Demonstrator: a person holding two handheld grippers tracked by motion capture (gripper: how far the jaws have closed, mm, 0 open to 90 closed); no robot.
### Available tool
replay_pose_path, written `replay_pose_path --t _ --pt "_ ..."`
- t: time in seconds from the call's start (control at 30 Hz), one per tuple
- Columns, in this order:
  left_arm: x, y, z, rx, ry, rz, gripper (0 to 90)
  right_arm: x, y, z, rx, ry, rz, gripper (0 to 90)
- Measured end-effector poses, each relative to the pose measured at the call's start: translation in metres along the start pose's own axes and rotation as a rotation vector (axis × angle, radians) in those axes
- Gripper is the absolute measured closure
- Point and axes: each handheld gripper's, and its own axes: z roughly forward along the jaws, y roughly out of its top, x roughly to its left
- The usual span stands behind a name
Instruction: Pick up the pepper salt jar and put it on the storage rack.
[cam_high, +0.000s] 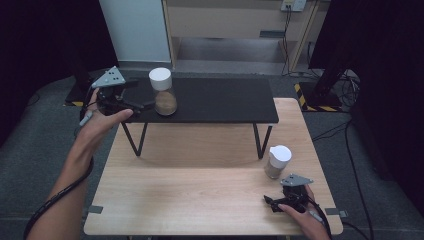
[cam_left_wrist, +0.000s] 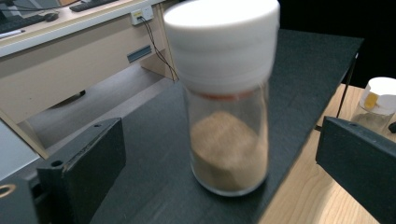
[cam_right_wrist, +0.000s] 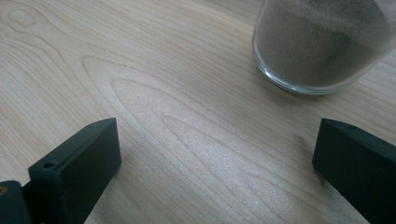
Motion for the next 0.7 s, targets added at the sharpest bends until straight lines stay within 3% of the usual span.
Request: replay_pose_path --t 0.13,0.27,0.37,0.53,0.7 --pt "-0.015 -0.007 -0.004 0.020 0.031 0.023 0.9 0.000 0.000 0.000 0.000 0.000 0.000 1.8" --pt "-0.027 -0.013 -0.007 0.019 0.023 0.040 1.0 0.000 0.000 0.000 0.000 0.000 0.000 1.8" --pt "-0.041 -0.015 -0.008 0.032 0.019 0.080 1.6 0.000 0.000 0.000 0.000 0.000 0.000 1.9" --pt "-0.063 -0.024 -0.009 0.040 0.041 0.094 1.9 0.000 0.000 0.000 0.000 -0.001 0.000 1.8" --pt "-0.086 -0.037 0.000 0.097 0.062 0.095 1.9 0.001 0.000 0.000 -0.001 -0.003 -0.001 1.9"
